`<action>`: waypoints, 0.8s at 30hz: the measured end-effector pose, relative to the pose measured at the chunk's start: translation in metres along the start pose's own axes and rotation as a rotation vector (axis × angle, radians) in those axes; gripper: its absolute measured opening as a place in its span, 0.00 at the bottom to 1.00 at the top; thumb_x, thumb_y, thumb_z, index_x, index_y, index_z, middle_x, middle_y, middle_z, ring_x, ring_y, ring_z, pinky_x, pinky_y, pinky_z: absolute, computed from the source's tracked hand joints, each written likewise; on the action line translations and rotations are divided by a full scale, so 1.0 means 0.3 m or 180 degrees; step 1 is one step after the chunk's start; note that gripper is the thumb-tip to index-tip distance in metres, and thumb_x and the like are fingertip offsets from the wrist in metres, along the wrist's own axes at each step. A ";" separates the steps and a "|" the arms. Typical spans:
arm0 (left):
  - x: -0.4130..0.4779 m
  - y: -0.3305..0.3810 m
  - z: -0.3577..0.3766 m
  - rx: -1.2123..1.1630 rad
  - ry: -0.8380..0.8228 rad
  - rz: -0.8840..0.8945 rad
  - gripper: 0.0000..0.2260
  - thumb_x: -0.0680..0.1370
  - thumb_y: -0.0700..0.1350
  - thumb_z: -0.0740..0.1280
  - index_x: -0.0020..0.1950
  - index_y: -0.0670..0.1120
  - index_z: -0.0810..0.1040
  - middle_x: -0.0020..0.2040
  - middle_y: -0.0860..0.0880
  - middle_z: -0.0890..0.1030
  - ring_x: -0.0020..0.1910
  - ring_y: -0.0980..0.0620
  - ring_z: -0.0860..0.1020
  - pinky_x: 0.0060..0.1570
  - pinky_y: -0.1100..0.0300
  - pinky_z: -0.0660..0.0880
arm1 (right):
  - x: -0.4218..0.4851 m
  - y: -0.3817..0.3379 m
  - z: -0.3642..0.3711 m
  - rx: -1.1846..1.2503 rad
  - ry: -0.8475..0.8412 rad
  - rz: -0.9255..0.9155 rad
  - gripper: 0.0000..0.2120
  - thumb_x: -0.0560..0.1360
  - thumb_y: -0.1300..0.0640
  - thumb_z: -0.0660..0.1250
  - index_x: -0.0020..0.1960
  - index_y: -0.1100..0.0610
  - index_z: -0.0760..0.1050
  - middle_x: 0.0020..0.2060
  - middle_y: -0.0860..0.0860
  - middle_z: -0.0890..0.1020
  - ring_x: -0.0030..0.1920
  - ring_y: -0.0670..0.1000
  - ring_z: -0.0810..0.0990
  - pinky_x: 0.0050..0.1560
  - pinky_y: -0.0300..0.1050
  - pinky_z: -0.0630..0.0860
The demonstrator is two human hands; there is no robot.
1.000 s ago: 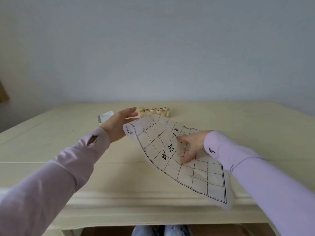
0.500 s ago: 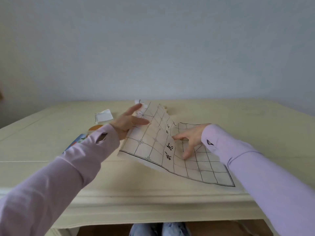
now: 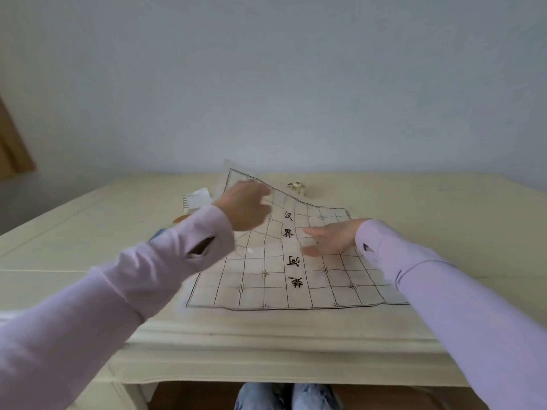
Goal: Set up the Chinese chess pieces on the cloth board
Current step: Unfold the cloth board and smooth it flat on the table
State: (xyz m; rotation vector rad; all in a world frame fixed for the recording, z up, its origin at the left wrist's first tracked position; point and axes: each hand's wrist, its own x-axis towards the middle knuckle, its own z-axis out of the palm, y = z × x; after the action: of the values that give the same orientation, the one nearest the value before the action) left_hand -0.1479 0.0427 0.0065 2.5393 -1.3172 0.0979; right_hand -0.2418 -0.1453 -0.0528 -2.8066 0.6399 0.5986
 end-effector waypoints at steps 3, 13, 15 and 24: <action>0.036 0.180 0.077 -0.0376 -0.0571 0.0257 0.22 0.82 0.50 0.53 0.75 0.45 0.59 0.75 0.46 0.62 0.74 0.48 0.60 0.68 0.60 0.58 | 0.002 -0.028 0.017 0.0061 0.0131 -0.0088 0.31 0.78 0.36 0.48 0.76 0.50 0.52 0.75 0.49 0.57 0.75 0.49 0.56 0.74 0.50 0.51; 0.136 0.123 0.393 -0.0059 -0.0960 -0.0015 0.21 0.82 0.53 0.49 0.73 0.49 0.59 0.74 0.46 0.60 0.74 0.44 0.55 0.71 0.46 0.52 | 0.039 0.032 0.079 -0.0171 0.0297 0.0094 0.47 0.69 0.28 0.57 0.77 0.47 0.38 0.77 0.45 0.40 0.77 0.49 0.39 0.75 0.58 0.43; 0.140 0.028 0.390 0.0177 -0.0970 -0.0174 0.25 0.82 0.56 0.46 0.77 0.48 0.50 0.78 0.49 0.49 0.77 0.48 0.46 0.74 0.46 0.44 | 0.028 0.037 0.068 -0.0268 0.0177 0.0213 0.50 0.68 0.26 0.56 0.76 0.48 0.34 0.76 0.46 0.36 0.76 0.49 0.35 0.75 0.57 0.41; 0.173 -0.234 0.363 0.0369 -0.0832 -0.0773 0.30 0.80 0.62 0.43 0.78 0.50 0.45 0.78 0.49 0.43 0.77 0.48 0.41 0.75 0.48 0.40 | -0.057 0.001 -0.054 -0.0969 -0.0365 0.0513 0.41 0.74 0.30 0.51 0.78 0.51 0.45 0.77 0.47 0.49 0.77 0.51 0.49 0.74 0.52 0.48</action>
State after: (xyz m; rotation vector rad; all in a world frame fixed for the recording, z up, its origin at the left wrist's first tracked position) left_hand -0.0680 0.0099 -0.1032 2.8670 -1.1022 -0.2200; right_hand -0.2506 -0.1437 -0.0310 -2.9850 0.8196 0.9539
